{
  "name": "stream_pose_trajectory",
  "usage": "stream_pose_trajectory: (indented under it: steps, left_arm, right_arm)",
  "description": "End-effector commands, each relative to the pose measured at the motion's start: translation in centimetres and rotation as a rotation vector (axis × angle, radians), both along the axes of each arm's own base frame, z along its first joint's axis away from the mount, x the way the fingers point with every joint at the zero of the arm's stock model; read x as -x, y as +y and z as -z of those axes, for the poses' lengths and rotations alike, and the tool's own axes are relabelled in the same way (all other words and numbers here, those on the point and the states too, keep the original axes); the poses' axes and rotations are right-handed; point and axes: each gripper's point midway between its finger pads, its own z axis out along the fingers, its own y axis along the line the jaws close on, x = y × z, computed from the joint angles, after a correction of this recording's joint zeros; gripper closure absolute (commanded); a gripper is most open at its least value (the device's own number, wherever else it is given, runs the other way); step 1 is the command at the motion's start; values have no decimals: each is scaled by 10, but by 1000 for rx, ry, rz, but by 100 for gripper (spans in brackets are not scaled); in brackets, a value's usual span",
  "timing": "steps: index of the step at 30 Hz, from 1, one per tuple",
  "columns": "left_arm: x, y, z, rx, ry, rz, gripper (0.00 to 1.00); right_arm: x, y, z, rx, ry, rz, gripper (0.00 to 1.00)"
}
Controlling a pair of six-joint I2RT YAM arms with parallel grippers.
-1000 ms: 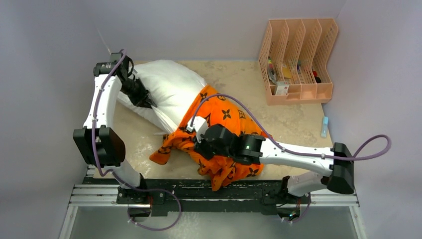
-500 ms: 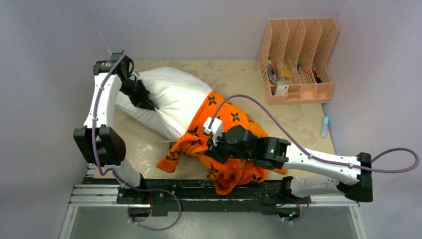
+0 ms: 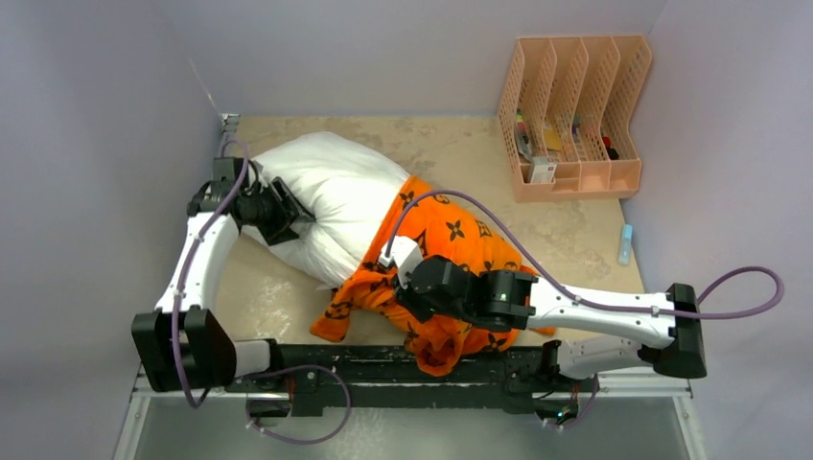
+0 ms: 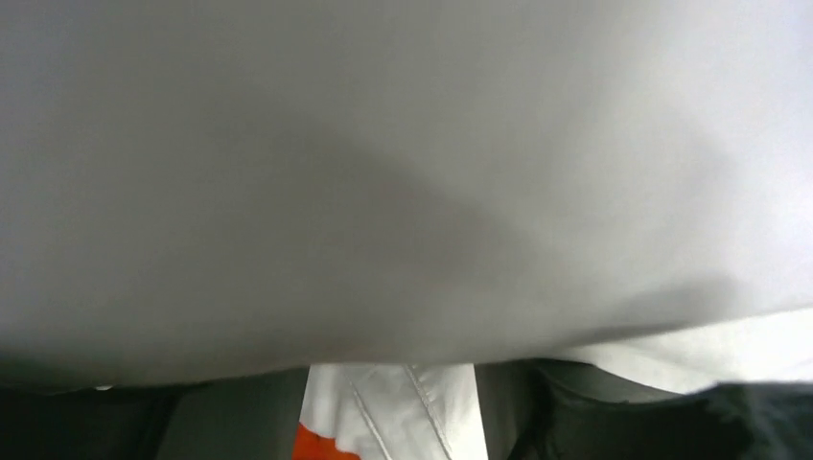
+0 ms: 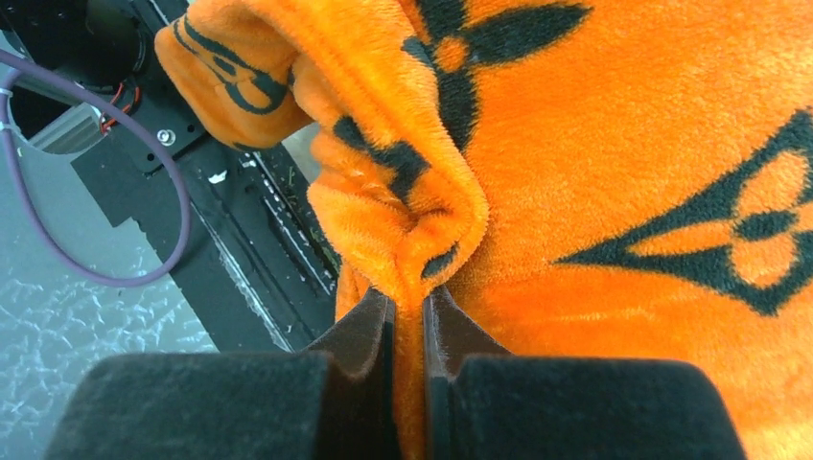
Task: Remove the pillowcase from the pillow
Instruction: Remove the pillow from the pillowcase.
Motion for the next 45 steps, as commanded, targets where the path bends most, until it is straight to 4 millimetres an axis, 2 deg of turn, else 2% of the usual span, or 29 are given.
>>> stream_pose_trajectory:
  steps: [1, 3, 5, 7, 10, 13, 17, 19, 21, 23, 27, 30, 33, 36, 38, 39, 40, 41, 42, 43, 45]
  left_arm:
    - [-21, 19, 1, -46, -221, -132, 38]
    - [-8, 2, 2, 47, -250, -132, 35]
    - [2, -14, -6, 109, -299, -140, 33]
    - [12, -21, -27, 153, -378, -140, 31]
    - [28, -19, -47, 139, -405, -146, 28]
    - [49, -21, -48, 160, -379, -166, 26]
    - [77, -22, -28, 170, -295, -197, 24]
    - [87, -18, -36, 148, -307, -214, 24]
    - [88, -28, -47, 221, -350, -200, 23]
    - [89, -38, -36, 299, -323, -191, 22]
    - [101, -41, -16, 314, -271, -185, 21]
    - [102, -43, -11, 321, -269, -181, 21]
    - [87, -46, -17, 368, -317, -178, 20]
    - [60, -49, -33, 431, -448, -179, 20]
    - [49, -63, -35, 504, -487, -143, 19]
    - [47, -70, -28, 513, -466, -134, 33]
    - [42, -74, -22, 493, -464, -128, 59]
    - [38, -76, -20, 468, -473, -121, 81]
    - [32, -73, -15, 435, -467, -137, 97]
    - [26, -70, -14, 410, -470, -155, 100]
    - [11, -62, -17, 331, -473, -176, 100]
  right_arm:
    - [-15, 10, -24, -94, 17, 49, 100]
    - [-15, 22, -29, -148, 33, 13, 100]
    - [-15, 31, -29, -172, 52, -13, 100]
    - [-16, 38, -28, -168, 68, -28, 100]
    - [-20, 42, -21, -130, 86, -15, 100]
    - [-24, 46, -20, -142, 100, -10, 100]
    - [-30, 53, -26, -181, 110, -13, 100]
    - [-31, 55, -29, -193, 120, -18, 100]
    - [-30, 58, -32, -206, 123, -39, 100]
    - [-29, 62, -35, -224, 124, -53, 100]
    - [-30, 70, -43, -238, 126, -74, 100]
    - [-33, 76, -43, -232, 124, -76, 100]
    - [-26, 86, -45, -249, 146, -132, 100]
    - [-20, 97, -48, -265, 135, -211, 100]
    - [-13, 101, -52, -276, 146, -250, 100]
    - [-10, 103, -55, -290, 147, -277, 100]
    - [-4, 106, -60, -305, 150, -319, 100]
    - [4, 107, -62, -305, 152, -366, 100]
    - [13, 108, -62, -285, 153, -411, 100]
    - [26, 104, -56, -237, 157, -465, 100]
    - [50, 89, -32, -103, 179, -524, 93]
